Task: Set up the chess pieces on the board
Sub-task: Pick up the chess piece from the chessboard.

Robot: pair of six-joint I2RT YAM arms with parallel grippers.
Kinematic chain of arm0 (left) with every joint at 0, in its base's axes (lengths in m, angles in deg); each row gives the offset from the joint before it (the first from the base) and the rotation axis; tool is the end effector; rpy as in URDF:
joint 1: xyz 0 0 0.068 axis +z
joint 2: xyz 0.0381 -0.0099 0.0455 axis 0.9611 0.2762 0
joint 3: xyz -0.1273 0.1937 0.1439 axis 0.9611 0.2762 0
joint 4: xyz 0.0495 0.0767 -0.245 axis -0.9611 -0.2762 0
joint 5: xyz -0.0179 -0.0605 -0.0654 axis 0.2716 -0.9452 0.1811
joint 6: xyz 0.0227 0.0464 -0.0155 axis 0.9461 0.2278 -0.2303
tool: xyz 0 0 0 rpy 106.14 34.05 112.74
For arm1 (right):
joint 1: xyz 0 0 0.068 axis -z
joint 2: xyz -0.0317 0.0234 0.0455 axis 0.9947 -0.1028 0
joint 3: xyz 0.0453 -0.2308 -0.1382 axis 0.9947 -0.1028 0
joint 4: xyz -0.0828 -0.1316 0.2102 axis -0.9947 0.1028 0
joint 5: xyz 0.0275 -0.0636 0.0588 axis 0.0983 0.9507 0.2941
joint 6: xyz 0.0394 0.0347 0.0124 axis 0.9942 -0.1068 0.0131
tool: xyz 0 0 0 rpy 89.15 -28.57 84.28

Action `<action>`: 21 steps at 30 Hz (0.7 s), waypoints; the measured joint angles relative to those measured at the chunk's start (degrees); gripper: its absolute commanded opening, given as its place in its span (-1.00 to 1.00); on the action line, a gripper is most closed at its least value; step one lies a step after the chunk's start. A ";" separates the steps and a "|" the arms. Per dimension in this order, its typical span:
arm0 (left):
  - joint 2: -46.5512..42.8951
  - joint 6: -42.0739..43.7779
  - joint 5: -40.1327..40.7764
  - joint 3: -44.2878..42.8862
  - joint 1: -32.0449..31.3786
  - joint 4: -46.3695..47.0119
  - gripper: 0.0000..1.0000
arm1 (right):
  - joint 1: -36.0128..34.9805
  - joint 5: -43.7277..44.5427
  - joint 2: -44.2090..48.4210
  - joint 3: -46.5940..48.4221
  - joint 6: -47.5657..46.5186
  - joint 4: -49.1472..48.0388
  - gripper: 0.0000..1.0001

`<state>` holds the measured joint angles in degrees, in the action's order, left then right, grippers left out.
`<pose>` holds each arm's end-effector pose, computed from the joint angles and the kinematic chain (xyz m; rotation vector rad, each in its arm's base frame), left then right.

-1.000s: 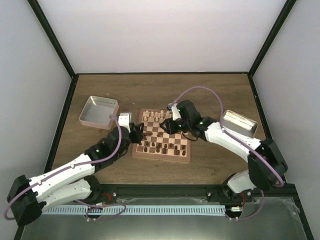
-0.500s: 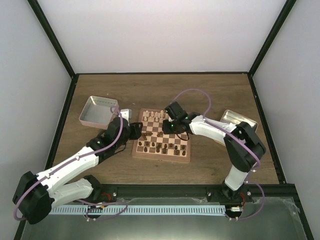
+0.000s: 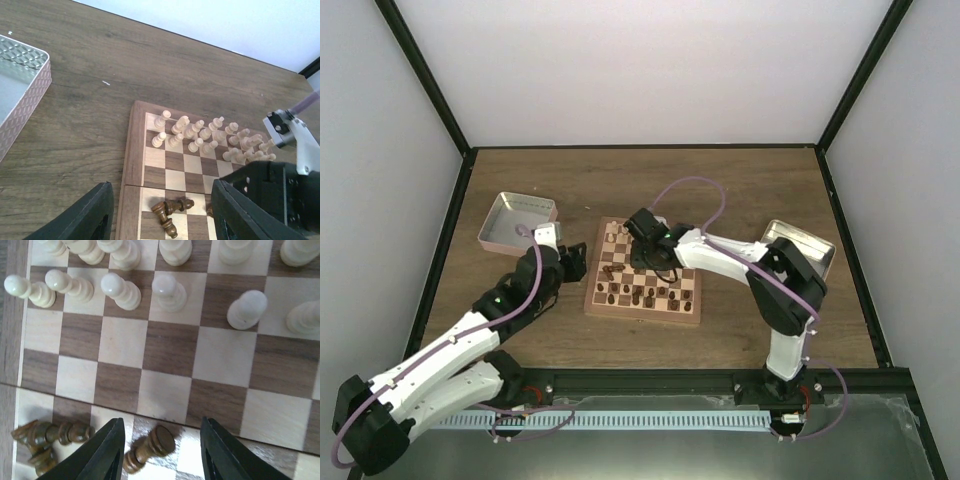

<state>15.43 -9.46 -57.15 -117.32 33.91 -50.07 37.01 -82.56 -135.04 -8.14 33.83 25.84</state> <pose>0.1547 -0.1148 0.2527 -0.0993 2.0551 -0.4649 0.2552 0.2687 0.1890 -0.0030 2.6956 0.3778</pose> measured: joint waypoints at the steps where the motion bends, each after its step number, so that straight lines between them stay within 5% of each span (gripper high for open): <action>1: -0.31 0.22 0.11 0.22 0.00 -0.04 0.10 | -0.22 0.63 -1.03 1.20 0.66 0.61 -0.14; 21: -5.62 3.06 1.18 3.06 0.00 -0.63 0.12 | -2.99 7.21 -8.24 9.57 9.27 10.78 -0.33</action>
<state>9.81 -6.40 -55.97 -114.26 33.91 -50.71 34.01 -75.35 -143.28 1.43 43.10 36.61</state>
